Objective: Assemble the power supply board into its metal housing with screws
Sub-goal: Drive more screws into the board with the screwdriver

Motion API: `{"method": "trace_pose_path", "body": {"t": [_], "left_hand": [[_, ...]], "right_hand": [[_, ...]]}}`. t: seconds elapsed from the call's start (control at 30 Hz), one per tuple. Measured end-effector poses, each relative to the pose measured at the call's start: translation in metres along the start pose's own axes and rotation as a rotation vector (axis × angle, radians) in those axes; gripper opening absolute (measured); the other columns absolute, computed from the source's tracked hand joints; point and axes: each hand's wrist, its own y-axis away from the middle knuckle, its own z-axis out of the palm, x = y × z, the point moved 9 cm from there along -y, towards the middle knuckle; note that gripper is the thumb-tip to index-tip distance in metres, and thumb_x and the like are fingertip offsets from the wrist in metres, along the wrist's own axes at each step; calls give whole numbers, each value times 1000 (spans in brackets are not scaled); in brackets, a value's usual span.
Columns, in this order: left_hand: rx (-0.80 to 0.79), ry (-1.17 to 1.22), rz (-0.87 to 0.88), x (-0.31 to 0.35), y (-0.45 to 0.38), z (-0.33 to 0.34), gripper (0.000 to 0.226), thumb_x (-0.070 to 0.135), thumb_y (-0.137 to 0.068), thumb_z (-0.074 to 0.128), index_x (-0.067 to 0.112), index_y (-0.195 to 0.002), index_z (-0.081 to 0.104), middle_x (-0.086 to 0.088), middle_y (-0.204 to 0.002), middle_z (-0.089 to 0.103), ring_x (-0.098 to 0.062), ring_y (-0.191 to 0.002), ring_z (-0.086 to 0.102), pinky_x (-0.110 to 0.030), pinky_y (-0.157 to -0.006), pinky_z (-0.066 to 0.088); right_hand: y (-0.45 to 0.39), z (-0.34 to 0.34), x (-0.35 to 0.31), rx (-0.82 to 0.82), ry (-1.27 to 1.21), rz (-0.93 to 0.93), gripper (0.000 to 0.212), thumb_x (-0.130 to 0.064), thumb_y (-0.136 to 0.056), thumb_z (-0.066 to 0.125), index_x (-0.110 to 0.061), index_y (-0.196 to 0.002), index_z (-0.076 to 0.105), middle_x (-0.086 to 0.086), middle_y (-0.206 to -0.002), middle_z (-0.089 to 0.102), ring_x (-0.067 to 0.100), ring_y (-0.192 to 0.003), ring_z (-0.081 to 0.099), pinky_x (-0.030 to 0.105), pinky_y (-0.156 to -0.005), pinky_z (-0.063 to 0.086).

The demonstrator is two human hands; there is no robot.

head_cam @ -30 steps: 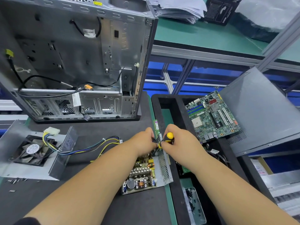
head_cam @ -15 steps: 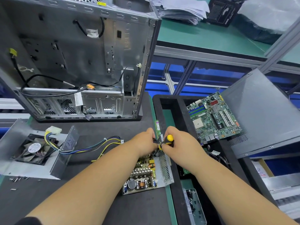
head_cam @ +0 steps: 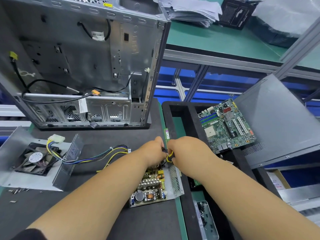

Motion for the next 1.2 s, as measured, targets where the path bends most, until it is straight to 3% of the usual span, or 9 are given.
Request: {"method": "trace_pose_path", "body": {"t": [0.13, 0.23, 0.67, 0.8, 1.0, 1.07, 1.2], "left_hand": [[-2, -4, -2, 1, 1, -1, 26, 29, -92, 59, 17, -99, 37, -8, -91, 57, -27, -85, 55, -36, -68, 40], [-9, -3, 0, 1, 1, 0, 27, 27, -92, 60, 14, -105, 41, -14, -100, 62, -31, -94, 59, -39, -75, 44], [-6, -10, 7, -3, -5, 2, 29, 32, -92, 62, 17, -105, 40, -9, -93, 59, -23, -80, 52, -37, -70, 42], [-4, -12, 6, -3, -6, 2, 27, 30, -93, 61, 16, -104, 39, -10, -96, 59, -23, -82, 51, -37, -71, 41], [-11, 1, -8, -3, -5, 2, 33, 32, -90, 65, 16, -102, 38, -7, -90, 53, -22, -78, 46, -35, -68, 37], [-6, 5, -7, -3, -4, 2, 28, 30, -91, 61, 16, -101, 39, -7, -89, 54, -22, -77, 46, -35, -67, 36], [3, 3, 0, -3, -2, -1, 16, 23, -92, 50, 16, -103, 41, -6, -92, 55, -21, -79, 49, -38, -70, 40]], "right_hand": [[0, -4, -1, 1, 18, 11, 20, -11, -92, 57, -17, -110, 60, 4, -100, 63, 22, -84, 51, 29, -65, 35], [2, -5, 1, -10, 10, 13, 20, -13, -93, 56, -17, -112, 59, 5, -101, 63, 23, -90, 56, 29, -66, 37], [6, -1, 5, -5, 10, 26, 20, -16, -95, 55, -15, -115, 57, 4, -98, 62, 25, -94, 59, 33, -70, 44], [1, -1, 6, 21, 67, 51, 8, -23, -96, 56, -18, -98, 51, -3, -70, 41, 25, -75, 48, 29, -52, 29], [-8, 6, 11, 70, 193, 122, 36, -33, -96, 56, -17, -69, 38, -3, -62, 35, 21, -62, 43, 26, -46, 23], [-9, 6, 11, 88, 218, 139, 27, -31, -97, 52, -19, -74, 48, -4, -61, 35, 20, -58, 41, 26, -46, 20], [-2, -2, 4, 145, 164, 78, 35, -47, -101, 36, -19, -90, 53, -1, -73, 45, 22, -63, 41, 32, -59, 27]]}}
